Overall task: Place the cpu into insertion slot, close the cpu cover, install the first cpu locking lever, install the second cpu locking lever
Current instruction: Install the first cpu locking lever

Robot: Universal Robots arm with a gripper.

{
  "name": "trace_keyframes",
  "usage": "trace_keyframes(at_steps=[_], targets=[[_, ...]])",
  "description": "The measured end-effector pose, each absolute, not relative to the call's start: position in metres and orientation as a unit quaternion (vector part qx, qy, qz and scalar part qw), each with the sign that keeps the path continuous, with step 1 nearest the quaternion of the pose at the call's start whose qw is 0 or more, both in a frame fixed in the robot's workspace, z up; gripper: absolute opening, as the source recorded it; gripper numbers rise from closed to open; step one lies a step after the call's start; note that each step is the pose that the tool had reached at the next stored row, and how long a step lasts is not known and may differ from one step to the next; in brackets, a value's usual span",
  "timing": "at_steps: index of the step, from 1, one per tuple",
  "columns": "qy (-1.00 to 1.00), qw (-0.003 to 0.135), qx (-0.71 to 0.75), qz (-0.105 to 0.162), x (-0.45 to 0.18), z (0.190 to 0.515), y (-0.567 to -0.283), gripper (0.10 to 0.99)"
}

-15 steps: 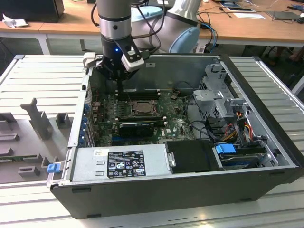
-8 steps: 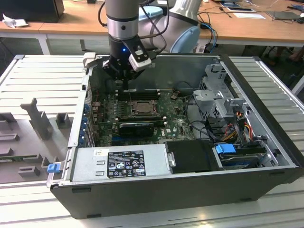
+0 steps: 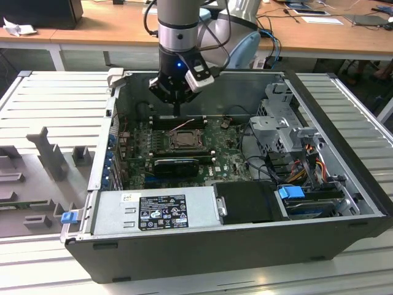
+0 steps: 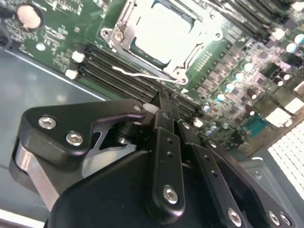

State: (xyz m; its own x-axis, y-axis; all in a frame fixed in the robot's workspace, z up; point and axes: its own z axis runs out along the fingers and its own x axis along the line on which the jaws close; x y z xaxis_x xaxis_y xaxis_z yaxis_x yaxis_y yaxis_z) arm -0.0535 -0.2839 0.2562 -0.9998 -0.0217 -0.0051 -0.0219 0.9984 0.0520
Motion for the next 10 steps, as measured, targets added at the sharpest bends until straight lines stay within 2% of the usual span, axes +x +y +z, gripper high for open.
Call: trace_keyframes(at_steps=[3, 10], targets=[[0.999, 0.002, -0.011, 0.044, -0.053, 0.255, -0.285, 0.106], [0.999, 0.002, -0.011, 0.044, -0.053, 0.242, -0.286, 0.106]])
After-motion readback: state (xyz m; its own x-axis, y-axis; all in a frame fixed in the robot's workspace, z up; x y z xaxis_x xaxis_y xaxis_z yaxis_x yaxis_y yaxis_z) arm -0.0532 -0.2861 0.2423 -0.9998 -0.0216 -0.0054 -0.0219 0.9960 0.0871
